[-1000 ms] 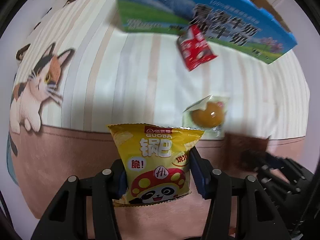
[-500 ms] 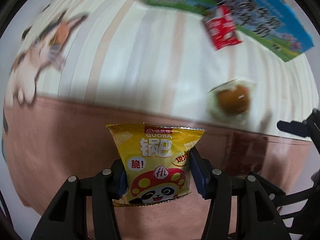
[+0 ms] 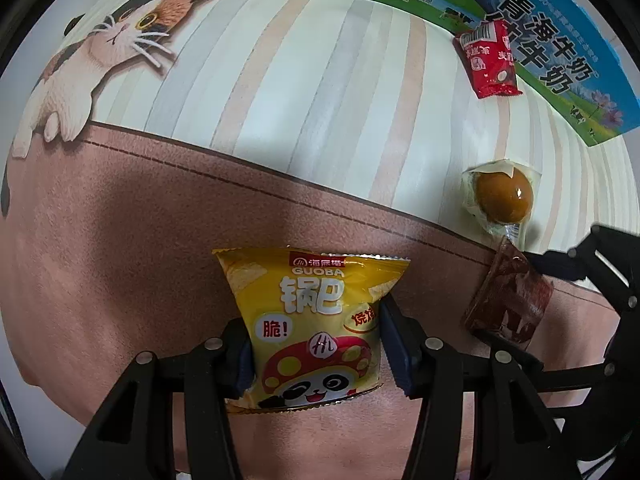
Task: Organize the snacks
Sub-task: 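Carry both bags into the box and open both tools, then lift both tools away from the box, then grasp the red triangle candy pack with left tool while right grasps the round yellow cake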
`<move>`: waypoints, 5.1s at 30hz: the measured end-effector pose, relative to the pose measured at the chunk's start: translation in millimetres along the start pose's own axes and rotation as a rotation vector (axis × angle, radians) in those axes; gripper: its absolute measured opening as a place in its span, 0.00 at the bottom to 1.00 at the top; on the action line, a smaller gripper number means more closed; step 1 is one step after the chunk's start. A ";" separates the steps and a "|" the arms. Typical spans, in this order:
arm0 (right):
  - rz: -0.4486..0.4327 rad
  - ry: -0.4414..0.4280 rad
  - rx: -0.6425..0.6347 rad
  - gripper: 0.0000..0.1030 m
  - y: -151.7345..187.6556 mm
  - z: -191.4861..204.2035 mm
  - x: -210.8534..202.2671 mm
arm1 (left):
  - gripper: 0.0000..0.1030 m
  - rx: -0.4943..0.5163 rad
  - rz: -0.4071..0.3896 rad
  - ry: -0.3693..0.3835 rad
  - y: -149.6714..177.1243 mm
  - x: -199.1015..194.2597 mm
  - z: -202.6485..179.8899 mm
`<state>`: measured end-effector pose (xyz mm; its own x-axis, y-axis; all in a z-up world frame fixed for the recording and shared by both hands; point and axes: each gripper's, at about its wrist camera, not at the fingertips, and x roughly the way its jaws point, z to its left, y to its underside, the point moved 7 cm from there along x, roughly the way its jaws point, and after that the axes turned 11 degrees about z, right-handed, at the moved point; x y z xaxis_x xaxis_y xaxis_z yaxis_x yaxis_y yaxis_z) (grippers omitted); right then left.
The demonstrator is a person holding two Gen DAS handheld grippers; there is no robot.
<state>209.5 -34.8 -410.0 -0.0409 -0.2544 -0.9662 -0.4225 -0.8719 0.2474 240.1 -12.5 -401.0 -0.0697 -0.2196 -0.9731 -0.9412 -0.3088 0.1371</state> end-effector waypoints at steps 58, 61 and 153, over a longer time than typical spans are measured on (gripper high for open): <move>-0.255 -0.401 1.166 0.95 16.6 -357.2 -89.7 | 0.92 0.279 -0.002 0.074 -351.8 -148.0 -178.6; -0.253 -0.390 1.165 0.95 14.9 -356.2 -88.4 | 0.93 0.284 -0.017 0.068 -345.5 -154.1 -176.3; -0.275 -0.488 1.159 0.49 107.5 -161.6 10.2 | 0.38 0.112 -0.051 0.098 -152.9 -45.8 -67.6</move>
<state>309.9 -198.7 -381.6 -0.0483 0.2677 -0.9623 -0.9958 0.0625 0.0674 409.5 -17.8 -364.8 0.0070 -0.2971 -0.9548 -0.9741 -0.2180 0.0607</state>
